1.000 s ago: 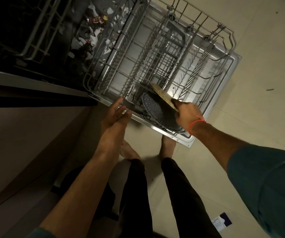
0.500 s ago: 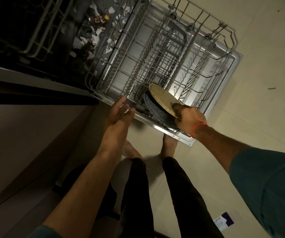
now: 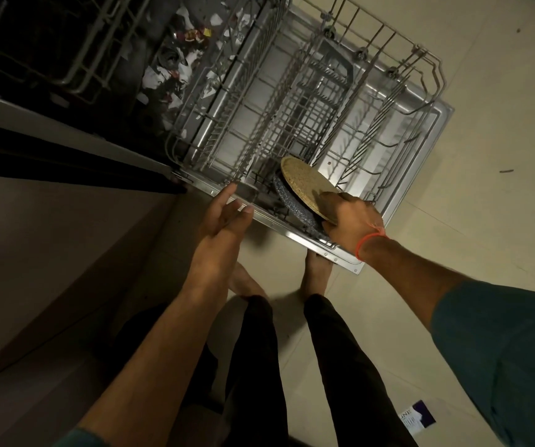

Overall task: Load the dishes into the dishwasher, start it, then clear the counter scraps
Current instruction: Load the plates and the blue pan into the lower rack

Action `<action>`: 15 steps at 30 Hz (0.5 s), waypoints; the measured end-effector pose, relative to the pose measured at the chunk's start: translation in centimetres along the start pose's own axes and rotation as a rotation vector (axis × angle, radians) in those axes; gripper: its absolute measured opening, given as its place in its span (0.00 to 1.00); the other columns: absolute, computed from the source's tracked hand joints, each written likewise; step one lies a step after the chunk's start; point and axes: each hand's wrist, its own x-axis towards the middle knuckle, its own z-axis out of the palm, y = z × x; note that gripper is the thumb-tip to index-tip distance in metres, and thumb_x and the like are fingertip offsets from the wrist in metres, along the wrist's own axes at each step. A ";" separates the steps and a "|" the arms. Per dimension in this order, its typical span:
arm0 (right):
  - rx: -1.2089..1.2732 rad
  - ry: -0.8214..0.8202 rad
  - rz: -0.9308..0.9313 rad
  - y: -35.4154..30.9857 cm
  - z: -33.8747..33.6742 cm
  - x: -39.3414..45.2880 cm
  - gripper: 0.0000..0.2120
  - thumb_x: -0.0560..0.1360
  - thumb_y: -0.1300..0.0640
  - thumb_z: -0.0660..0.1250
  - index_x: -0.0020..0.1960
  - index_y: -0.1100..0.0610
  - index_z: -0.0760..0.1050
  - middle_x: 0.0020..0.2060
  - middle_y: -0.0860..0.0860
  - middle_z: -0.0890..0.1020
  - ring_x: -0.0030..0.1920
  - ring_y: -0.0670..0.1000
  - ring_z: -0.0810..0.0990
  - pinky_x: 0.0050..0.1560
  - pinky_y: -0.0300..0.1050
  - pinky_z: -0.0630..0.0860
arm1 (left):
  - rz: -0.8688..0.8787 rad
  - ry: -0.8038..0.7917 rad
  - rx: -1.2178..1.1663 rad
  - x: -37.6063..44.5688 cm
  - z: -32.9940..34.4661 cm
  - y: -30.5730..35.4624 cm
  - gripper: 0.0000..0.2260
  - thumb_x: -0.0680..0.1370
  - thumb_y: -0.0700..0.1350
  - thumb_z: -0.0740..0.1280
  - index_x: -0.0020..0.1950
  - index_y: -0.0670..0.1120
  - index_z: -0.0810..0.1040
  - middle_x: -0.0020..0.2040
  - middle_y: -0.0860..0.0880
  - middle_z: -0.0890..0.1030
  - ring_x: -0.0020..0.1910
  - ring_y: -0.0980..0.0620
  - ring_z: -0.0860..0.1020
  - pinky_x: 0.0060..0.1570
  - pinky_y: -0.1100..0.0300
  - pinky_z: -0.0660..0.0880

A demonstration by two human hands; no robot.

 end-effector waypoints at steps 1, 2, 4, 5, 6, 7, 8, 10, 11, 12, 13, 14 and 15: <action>0.016 0.012 0.000 -0.1 0.0 0.0 0.30 0.76 0.50 0.69 0.76 0.46 0.64 0.65 0.54 0.78 0.61 0.60 0.78 0.63 0.55 0.75 | 0.005 -0.003 0.000 0.0 -0.2 -0.1 0.18 0.81 0.47 0.70 0.67 0.65 0.77 0.66 0.56 0.80 0.67 0.57 0.77 0.72 0.45 0.71; 0.034 0.029 0.002 -0.3 -0.1 0.0 0.30 0.76 0.49 0.69 0.75 0.46 0.65 0.65 0.54 0.77 0.61 0.60 0.78 0.64 0.55 0.74 | 0.009 -0.001 -0.002 -0.1 -0.3 -0.2 0.18 0.81 0.46 0.70 0.66 0.66 0.77 0.66 0.55 0.79 0.67 0.56 0.76 0.72 0.45 0.71; 0.085 0.067 0.013 -0.7 0.0 -0.1 0.29 0.76 0.48 0.68 0.75 0.47 0.66 0.66 0.54 0.77 0.62 0.61 0.77 0.64 0.55 0.74 | 0.016 0.009 -0.014 -0.3 -0.5 -0.2 0.18 0.81 0.46 0.70 0.67 0.65 0.77 0.67 0.54 0.79 0.67 0.55 0.76 0.71 0.44 0.71; 0.120 0.087 0.022 -0.9 0.1 -0.3 0.28 0.76 0.47 0.68 0.74 0.48 0.67 0.65 0.54 0.77 0.62 0.61 0.77 0.63 0.56 0.75 | 0.020 0.013 -0.021 -0.4 -0.5 -0.3 0.18 0.81 0.46 0.70 0.67 0.65 0.77 0.67 0.54 0.79 0.67 0.55 0.76 0.71 0.44 0.71; 0.159 0.107 0.031 -1.1 0.2 -0.4 0.27 0.76 0.47 0.67 0.74 0.48 0.67 0.65 0.54 0.77 0.63 0.61 0.77 0.63 0.55 0.75 | 0.025 0.016 -0.030 -0.6 -0.6 -0.2 0.18 0.81 0.45 0.70 0.67 0.64 0.77 0.67 0.54 0.79 0.67 0.56 0.77 0.72 0.45 0.71; 0.202 0.124 0.041 -1.2 0.3 -0.5 0.27 0.77 0.46 0.66 0.74 0.49 0.68 0.66 0.55 0.77 0.63 0.60 0.76 0.62 0.54 0.76 | 0.024 0.017 -0.037 -0.7 -0.5 -0.1 0.19 0.81 0.45 0.70 0.67 0.64 0.77 0.67 0.55 0.79 0.67 0.57 0.76 0.72 0.46 0.71; 0.240 0.140 0.049 -1.3 0.4 -0.7 0.27 0.78 0.44 0.66 0.74 0.50 0.68 0.66 0.55 0.76 0.64 0.60 0.76 0.63 0.53 0.75 | 0.021 0.015 -0.046 -0.9 -0.6 0.0 0.19 0.81 0.46 0.70 0.68 0.64 0.76 0.67 0.56 0.79 0.67 0.58 0.76 0.72 0.47 0.71; 0.297 0.165 0.054 -1.7 0.3 -1.1 0.28 0.79 0.42 0.63 0.75 0.51 0.66 0.67 0.55 0.75 0.65 0.58 0.74 0.65 0.52 0.74 | 0.016 0.001 -0.064 -1.3 -0.7 0.4 0.19 0.81 0.46 0.70 0.70 0.62 0.76 0.68 0.55 0.78 0.68 0.58 0.76 0.72 0.49 0.71; 0.318 0.181 0.050 -2.0 0.0 -1.3 0.28 0.80 0.42 0.62 0.76 0.52 0.65 0.68 0.55 0.74 0.66 0.58 0.73 0.66 0.51 0.73 | 0.016 -0.008 -0.074 -1.5 -0.8 0.6 0.20 0.81 0.46 0.69 0.71 0.62 0.75 0.69 0.55 0.78 0.68 0.59 0.76 0.73 0.50 0.71; 0.342 0.201 0.049 -2.3 -0.2 -1.4 0.28 0.81 0.41 0.61 0.76 0.53 0.64 0.69 0.55 0.74 0.67 0.57 0.73 0.67 0.51 0.71 | 0.016 -0.013 -0.080 -1.6 -0.9 0.8 0.19 0.81 0.47 0.69 0.71 0.62 0.76 0.69 0.56 0.78 0.68 0.59 0.76 0.73 0.51 0.70; 0.369 0.219 0.051 -2.7 -0.7 -1.7 0.28 0.81 0.41 0.60 0.77 0.53 0.64 0.69 0.55 0.73 0.68 0.57 0.72 0.68 0.51 0.70 | 0.018 -0.018 -0.084 -1.9 -1.1 1.1 0.19 0.81 0.47 0.69 0.71 0.63 0.76 0.69 0.56 0.77 0.68 0.60 0.75 0.73 0.51 0.70; 0.399 0.235 0.053 -3.2 -1.1 -2.0 0.28 0.82 0.41 0.59 0.77 0.54 0.63 0.70 0.55 0.72 0.69 0.57 0.71 0.69 0.50 0.68 | 0.022 -0.021 -0.087 -2.3 -1.3 1.3 0.19 0.81 0.48 0.69 0.71 0.63 0.76 0.69 0.57 0.77 0.68 0.60 0.75 0.74 0.51 0.70; 0.428 0.248 0.053 -3.7 -1.6 -2.4 0.28 0.82 0.42 0.59 0.77 0.54 0.63 0.71 0.55 0.71 0.70 0.57 0.70 0.70 0.49 0.67 | 0.028 -0.025 -0.091 -2.8 -1.6 1.7 0.19 0.82 0.48 0.69 0.71 0.63 0.75 0.70 0.57 0.76 0.69 0.60 0.74 0.74 0.51 0.69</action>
